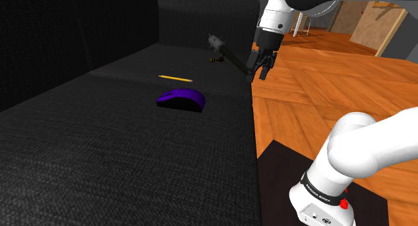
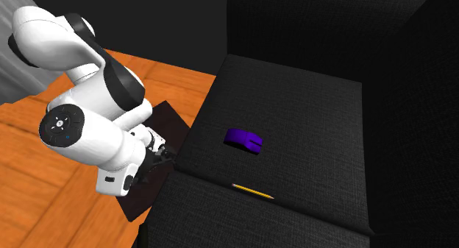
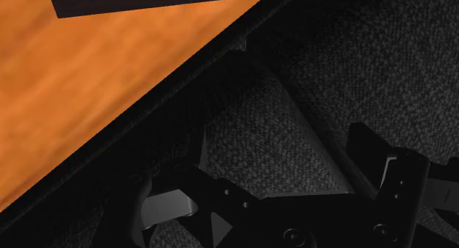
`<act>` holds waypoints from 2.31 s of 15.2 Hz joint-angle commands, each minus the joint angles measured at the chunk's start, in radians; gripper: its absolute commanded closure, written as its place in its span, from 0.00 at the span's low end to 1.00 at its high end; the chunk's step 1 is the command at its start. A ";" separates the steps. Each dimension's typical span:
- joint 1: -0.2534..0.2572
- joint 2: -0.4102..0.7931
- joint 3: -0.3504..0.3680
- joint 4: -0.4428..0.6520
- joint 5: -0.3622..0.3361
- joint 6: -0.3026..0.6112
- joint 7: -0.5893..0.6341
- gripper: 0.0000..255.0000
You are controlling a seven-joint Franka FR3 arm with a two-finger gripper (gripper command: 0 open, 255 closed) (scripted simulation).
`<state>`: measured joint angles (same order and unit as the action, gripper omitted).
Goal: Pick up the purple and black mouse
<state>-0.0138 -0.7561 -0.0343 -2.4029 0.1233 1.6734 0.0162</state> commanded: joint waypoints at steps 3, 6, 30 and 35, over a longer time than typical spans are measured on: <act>0.027 0.055 0.038 0.050 0.006 0.000 0.009 0.00; 0.063 0.138 0.095 0.130 0.009 -0.005 0.023 0.00; 0.234 0.653 0.420 0.597 -0.127 -0.053 0.145 0.00; 0.234 0.651 0.420 0.575 -0.127 -0.032 0.146 1.00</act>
<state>0.2201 -0.1053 0.3858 -1.8269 -0.0035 1.6397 0.1620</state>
